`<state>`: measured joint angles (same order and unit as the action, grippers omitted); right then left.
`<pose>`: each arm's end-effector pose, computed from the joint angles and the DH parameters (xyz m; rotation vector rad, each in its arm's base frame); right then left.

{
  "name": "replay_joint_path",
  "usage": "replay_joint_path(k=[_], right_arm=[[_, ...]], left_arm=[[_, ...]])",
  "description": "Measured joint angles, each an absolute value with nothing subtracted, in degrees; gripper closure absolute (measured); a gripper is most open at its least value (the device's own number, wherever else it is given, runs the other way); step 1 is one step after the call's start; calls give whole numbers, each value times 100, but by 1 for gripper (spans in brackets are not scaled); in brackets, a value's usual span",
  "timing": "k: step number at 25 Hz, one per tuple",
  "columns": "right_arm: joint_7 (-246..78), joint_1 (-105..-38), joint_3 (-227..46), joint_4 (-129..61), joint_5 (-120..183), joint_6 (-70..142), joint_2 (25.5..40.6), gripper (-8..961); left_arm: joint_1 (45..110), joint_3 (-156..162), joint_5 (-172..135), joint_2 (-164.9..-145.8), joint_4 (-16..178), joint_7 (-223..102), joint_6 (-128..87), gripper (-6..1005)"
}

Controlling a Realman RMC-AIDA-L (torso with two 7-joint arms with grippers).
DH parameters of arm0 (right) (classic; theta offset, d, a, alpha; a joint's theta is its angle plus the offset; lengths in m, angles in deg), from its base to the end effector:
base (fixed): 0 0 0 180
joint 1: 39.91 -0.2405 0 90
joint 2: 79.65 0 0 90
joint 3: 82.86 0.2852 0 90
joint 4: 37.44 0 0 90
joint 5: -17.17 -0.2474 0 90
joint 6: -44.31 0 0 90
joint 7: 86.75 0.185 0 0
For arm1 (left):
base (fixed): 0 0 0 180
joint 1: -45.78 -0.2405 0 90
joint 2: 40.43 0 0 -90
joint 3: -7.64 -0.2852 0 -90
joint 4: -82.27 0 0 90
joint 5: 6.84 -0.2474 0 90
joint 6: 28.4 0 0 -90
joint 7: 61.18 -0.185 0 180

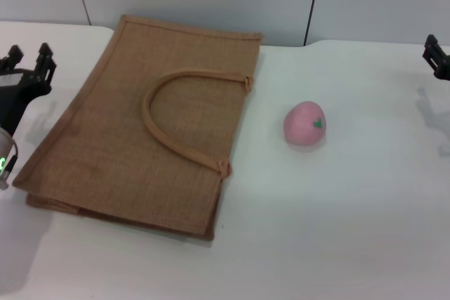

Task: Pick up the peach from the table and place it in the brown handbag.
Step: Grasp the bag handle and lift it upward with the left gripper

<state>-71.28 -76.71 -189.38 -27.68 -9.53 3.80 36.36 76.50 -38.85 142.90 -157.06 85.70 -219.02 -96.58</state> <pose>0.3607 0.4944 -0.0416 -1.6618 0.7344 0.5299 -0.4003 0.4162 -0.0094 -1.4823 -0.6930 -0.7643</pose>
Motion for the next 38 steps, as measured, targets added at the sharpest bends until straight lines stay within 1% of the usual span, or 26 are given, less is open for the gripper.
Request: replay_joint_path(k=[5,7,8,9,11,12,14,20,25,28,38], right_arm=[[-7128,-7674,-18945,-2792,-940,406,3636,275],[-7129,-7674,-18963,-2770,-925,461,3632,275],[-7128,-7675,-18970,-2762,-917,505,3629,275],[-7128,-7675,-18970,-2762,-917,505,3629,275],[-7128,-7675,-18971,-2760,-914,520,3628,275],[-7128,-7671,-18972,-2760,-913,521,3627,274],[-7128,-7666,-18973,-2760,-911,522,3628,274],[-7122,-7675,-18986,-2759,-907,527,3627,274],[-7083,-7677,-19024,-2751,-902,529,3636,274],[-7071,-7677,-19054,-2750,-901,533,3642,274],[-6791,-7694,-19422,-2663,-881,588,3636,274]], left_arm=[[7717,-4264,13745,-15590,8321,-21327,-9613,469],[7713,-4396,13474,-15517,8215,-21110,-9593,470],[7699,-4454,13235,-15436,8169,-20937,-9606,470],[7699,-4454,13235,-15436,8169,-20937,-9606,470],[7654,-4479,12557,-15271,7987,-20454,-9685,471],[7654,-4479,12557,-15271,7987,-20454,-9685,471],[7611,-4484,12077,-15200,7746,-20088,-9663,472],[7610,-4466,10452,-14960,6946,-18564,-9274,602],[7631,-4436,8969,-14776,6156,-17176,-9226,600],[7721,-4428,8153,-14732,5788,-16550,-9223,599],[8270,-4304,6354,-14719,5586,-15717,-9096,600]])
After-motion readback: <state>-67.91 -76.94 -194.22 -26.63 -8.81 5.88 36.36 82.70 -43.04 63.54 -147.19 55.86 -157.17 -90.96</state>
